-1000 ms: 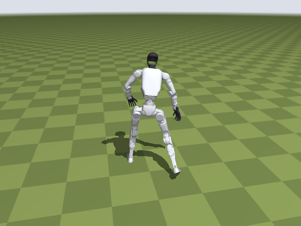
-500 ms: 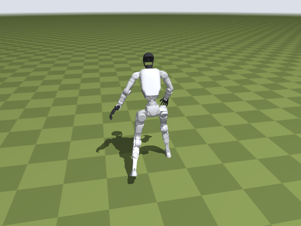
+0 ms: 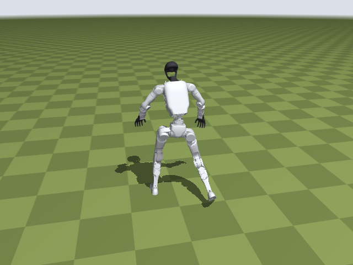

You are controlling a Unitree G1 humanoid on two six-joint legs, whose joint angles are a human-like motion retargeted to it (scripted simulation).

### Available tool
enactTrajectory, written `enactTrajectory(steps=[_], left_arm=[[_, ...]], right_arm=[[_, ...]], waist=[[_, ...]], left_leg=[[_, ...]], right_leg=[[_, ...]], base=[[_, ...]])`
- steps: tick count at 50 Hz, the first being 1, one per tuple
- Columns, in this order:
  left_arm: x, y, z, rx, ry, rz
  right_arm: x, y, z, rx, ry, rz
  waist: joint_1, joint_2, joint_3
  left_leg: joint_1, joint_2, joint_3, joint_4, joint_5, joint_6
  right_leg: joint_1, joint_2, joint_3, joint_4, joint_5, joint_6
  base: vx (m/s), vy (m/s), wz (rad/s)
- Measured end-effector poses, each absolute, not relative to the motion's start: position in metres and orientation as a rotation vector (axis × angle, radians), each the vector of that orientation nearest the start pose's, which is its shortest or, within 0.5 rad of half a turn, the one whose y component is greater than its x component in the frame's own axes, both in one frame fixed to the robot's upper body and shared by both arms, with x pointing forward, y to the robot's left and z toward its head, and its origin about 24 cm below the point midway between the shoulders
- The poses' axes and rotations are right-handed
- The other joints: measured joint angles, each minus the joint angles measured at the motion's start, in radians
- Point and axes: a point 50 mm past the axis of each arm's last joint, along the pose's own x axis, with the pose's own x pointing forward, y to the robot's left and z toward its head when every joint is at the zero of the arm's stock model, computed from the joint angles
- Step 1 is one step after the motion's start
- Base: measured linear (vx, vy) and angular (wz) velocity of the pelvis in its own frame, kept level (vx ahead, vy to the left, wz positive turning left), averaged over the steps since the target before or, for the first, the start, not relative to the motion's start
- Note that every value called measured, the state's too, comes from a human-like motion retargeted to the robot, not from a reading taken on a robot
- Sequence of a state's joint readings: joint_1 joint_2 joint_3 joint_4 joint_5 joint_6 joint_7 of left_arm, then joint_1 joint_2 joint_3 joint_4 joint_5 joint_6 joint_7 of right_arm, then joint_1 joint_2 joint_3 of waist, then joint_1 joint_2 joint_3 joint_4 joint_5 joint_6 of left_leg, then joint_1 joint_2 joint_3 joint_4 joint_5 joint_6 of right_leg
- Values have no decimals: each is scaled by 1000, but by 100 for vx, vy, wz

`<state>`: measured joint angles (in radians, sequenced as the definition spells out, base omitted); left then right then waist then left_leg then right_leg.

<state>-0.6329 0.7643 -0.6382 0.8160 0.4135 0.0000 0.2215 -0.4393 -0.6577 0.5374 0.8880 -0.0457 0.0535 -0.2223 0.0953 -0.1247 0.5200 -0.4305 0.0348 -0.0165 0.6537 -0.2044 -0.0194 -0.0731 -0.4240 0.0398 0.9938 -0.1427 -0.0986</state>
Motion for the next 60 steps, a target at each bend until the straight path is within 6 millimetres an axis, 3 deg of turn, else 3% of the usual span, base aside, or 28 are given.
enactTrajectory(steps=[3, 5, 8, 10, 13, 16, 18, 20, 22, 24, 28, 30, 33, 35, 38, 41, 43, 45, 48, 50, 52, 55, 57, 60], left_arm=[[365, 279, 131, 1659, -21, 133], [374, 281, 158, 1671, -65, 239], [379, 288, 169, 1470, -4, 342], [378, 293, 159, 1243, 65, 380], [368, 302, 129, 902, 158, 409], [348, 310, 87, 710, 257, 403], [329, 312, 51, 671, 346, 365], [304, 307, 12, 680, 455, 293], [276, 300, -26, 685, 584, 208], [245, 290, -59, 652, 698, 143], [193, 256, -111, 553, 870, 83], [176, 236, -127, 523, 929, 38], [166, 221, -135, 486, 959, -50], [170, 221, -131, 445, 945, -90], [185, 232, -119, 449, 888, -119], [205, 256, -99, 525, 816, -76], [218, 279, -81, 613, 775, -34], [233, 301, -61, 719, 739, 1], [259, 325, -28, 889, 679, 60], [278, 337, -6, 985, 647, 158], [296, 343, 15, 1019, 612, 311], [317, 339, 37, 903, 578, 526], [321, 332, 37, 726, 577, 587], [317, 319, 21, 489, 571, 575]], right_arm=[[266, -312, -10, -918, 487, -192], [254, -320, -9, -847, 478, -268], [248, -325, -5, -731, 452, -336], [250, -325, 0, -675, 430, -332], [264, -317, 14, -663, 384, -238], [284, -308, 31, -700, 354, -113], [294, -305, 42, -754, 353, -38], [300, -307, 53, -829, 357, 17], [305, -309, 66, -908, 341, 52], [314, -309, 77, -966, 317, 42], [340, -321, 81, -1001, 355, -216], [343, -331, 76, -952, 448, -439], [332, -336, 60, -679, 579, -716], [326, -330, 44, -450, 613, -750], [314, -320, 13, -297, 599, -546], [292, -305, -18, -433, 628, -286], [273, -290, -43, -552, 690, -145], [252, -275, -68, -611, 785, 2], [218, -254, -99, -591, 929, 177], [199, -240, -115, -600, 994, 240], [189, -230, -124, -656, 1016, 268], [190, -225, -124, -742, 993, 274], [203, -228, -116, -770, 944, 256], [237, -232, -91, -770, 815, 209]], waist=[[29, -41, 0], [32, -43, 0], [23, -19, 0], [3, 10, 0], [-49, 75, -2], [-118, 149, -9], [-186, 201, -8], [-267, 245, -3], [-318, 318, 0], [-349, 388, 0], [-356, 481, 0], [-320, 499, 0], [-273, 460, 0], [-246, 430, 0], [-169, 361, 0], [-65, 280, -1], [7, 219, -4], [70, 152, -4], [146, 51, 0], [188, -1, 0], [200, -35, 0], [192, -35, 0], [168, -12, 0], [116, 50, 0]], left_leg=[[29, 3, -26, 172, -166, 24], [66, 18, -50, 217, -223, 50], [162, 54, -64, 180, -241, 61], [225, 80, -70, 137, -215, 57], [322, 131, -68, 44, -167, 2], [397, 161, -67, -15, -129, -39], [425, 156, -78, 5, -103, -48], [444, 127, -92, 73, -78, -50], [431, 139, -82, 197, -46, -44], [386, 163, -48, 352, 8, -33], [254, 211, 85, 585, 261, -6], [195, 194, 134, 631, 302, -27], [123, 156, 194, 636, 72, -14], [70, 178, 233, 592, -53, 43], [23, 144, 195, 429, -161, 41], [32, 112, 140, 122, -130, 15], [75, 107, 105, -114, -19, -12], [110, 83, 41, -191, 72, -19], [152, 33, -9, -56, -77, -4], [171, 13, -41, 4, -147, 19], [176, -3, -95, 31, -178, 47], [210, 11, -185, 8, -205, 49], [255, 38, -215, -25, -205, 40], [340, 108, -224, -83, -193, 11]], right_leg=[[-36, 96, 65, 193, 104, -13], [-80, 175, 74, 291, 73, 7], [-180, 151, -49, 345, -21, -43], [-246, 166, -99, 317, -64, -62], [-353, 231, -128, 183, -134, -39], [-443, 259, -163, -39, -121, 7], [-449, 258, -181, -284, -47, 48], [-412, 248, -141, -527, 129, 85], [-425, 266, -90, -451, 90, 32], [-463, 281, -80, -268, -51, -3], [-498, 320, -26, -115, -183, -56], [-485, 342, 28, -115, -210, -77], [-418, 295, 77, -130, -232, -50], [-337, 251, 82, -201, -215, -15], [-213, 178, 69, -261, -198, 41], [-100, 126, 44, -312, -158, 90], [-41, 108, 29, -290, -146, 92], [5, 95, 21, -223, -128, 77], [8, 78, 33, -14, -44, 41], [-43, 102, 59, 147, 73, 3], [-102, 172, 78, 259, 146, 1], [-193, 211, 0, 346, 58, -34], [-249, 192, -67, 343, 8, -60], [-325, 220, -88, 254, -76, -51]], base=[[100, 10, 61], [90, 2, 52], [85, -1, 20], [85, -7, 9], [86, -9, -10], [90, -6, -18], [97, -5, 26], [103, -6, 51], [101, -5, -2], [96, 0, -55], [81, 8, -119], [71, 19, -146], [71, 23, -60], [70, 23, 21], [73, 19, 41], [77, 18, 28], [84, 18, 31], [88, 18, 61], [91, 17, 98], [87, 9, 123], [81, -2, 164], [77, -10, 158], [77, -15, 106], [77, -19, 48]])
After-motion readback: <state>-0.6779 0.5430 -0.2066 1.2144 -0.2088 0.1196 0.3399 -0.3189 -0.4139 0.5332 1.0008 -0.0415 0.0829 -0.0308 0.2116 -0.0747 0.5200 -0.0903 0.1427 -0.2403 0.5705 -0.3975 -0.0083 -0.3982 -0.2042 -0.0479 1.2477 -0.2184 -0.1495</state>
